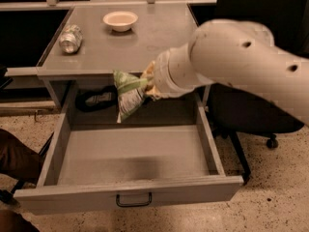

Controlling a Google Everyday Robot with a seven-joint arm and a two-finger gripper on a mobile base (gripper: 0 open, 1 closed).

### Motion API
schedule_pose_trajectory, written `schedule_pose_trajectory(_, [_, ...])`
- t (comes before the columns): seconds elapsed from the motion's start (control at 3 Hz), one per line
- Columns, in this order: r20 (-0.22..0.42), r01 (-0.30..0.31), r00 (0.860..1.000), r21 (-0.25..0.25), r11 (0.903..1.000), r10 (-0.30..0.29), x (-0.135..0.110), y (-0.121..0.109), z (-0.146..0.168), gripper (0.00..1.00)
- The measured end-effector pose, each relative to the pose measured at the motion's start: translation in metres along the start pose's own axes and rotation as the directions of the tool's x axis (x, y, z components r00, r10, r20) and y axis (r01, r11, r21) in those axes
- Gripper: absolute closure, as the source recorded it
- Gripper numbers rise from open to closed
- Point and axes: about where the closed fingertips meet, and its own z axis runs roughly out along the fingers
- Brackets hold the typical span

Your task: Pick green jalapeno chip bag from top drawer and place on counter

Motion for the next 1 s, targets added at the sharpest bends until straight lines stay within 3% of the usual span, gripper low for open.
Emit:
schedule_pose_trajectory(0.67, [0.0, 0.014, 1.0, 0.019, 0.9997, -0.014, -0.007, -0.006, -0.009, 1.0])
schedule_pose_trajectory(1.0, [-0.007, 0.095, 0.995, 0.08, 0.9923, -0.095, -0.012, -0.053, -0.004, 1.0])
